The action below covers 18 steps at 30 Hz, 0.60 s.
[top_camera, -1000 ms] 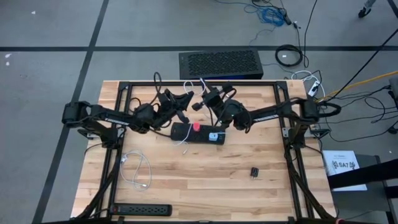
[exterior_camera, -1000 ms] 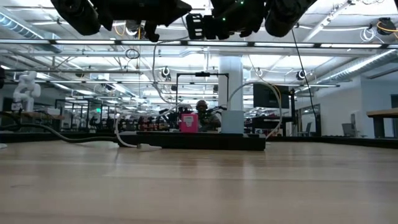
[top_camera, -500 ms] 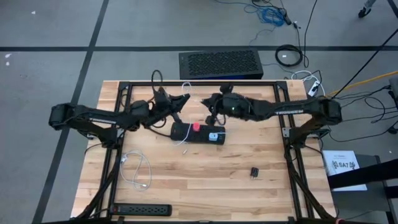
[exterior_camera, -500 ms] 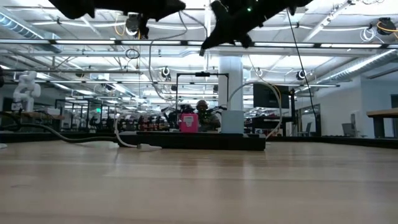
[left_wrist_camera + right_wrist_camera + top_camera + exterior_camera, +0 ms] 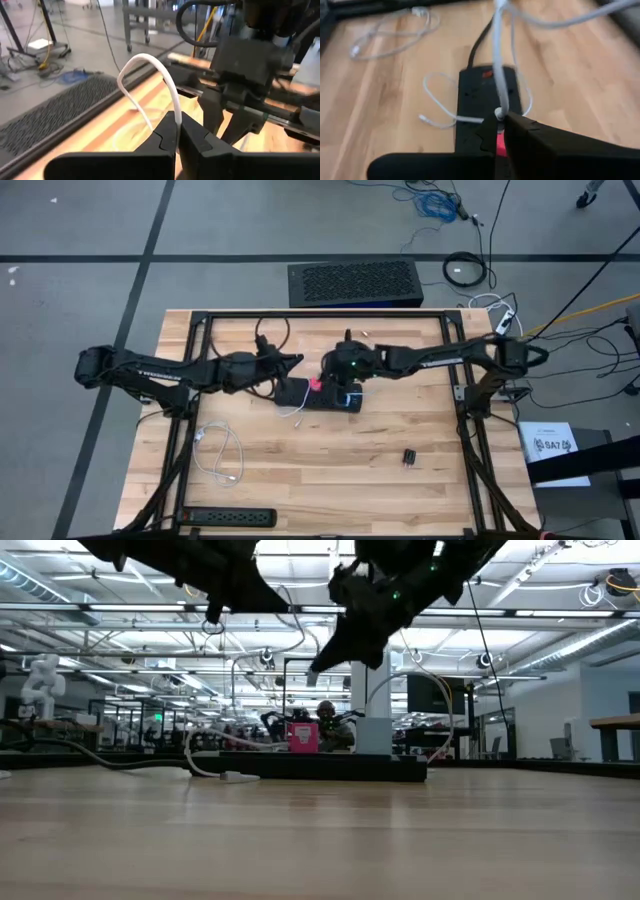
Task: Insert USB
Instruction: Insert the white USB cable into the pink charger adapter
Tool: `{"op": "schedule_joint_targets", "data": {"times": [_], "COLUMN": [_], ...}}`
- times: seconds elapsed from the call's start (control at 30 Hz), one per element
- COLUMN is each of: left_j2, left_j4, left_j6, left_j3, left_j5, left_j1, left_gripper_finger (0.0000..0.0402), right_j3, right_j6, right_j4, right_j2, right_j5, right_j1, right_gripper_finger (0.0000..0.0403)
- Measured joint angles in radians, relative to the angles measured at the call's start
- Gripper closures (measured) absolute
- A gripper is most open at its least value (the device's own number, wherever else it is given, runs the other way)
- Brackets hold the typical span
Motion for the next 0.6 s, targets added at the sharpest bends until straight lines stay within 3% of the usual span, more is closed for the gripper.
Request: {"op": "schedule_joint_targets", "data": {"times": [0.23, 0.6], "left_j2": [0.001, 0.001], "left_j4": [-0.105, -0.142], "left_j6": [-0.050, -0.083], "left_j3": [-0.001, -0.019], "left_j5": [-0.032, -0.085], "left_j1": [-0.021, -0.036], "left_gripper_finger": [0.0395, 0.0395], "right_j3": [0.000, 0.000], "right_j6": [-0.011, -0.052], "right_j4": [0.020, 0.039], "right_j2": [0.086, 0.113], "right_j5": [-0.002, -0.003], "right_j1": [0.007, -0.003], "right_gripper_finger": [0.0403, 0.0402]}}
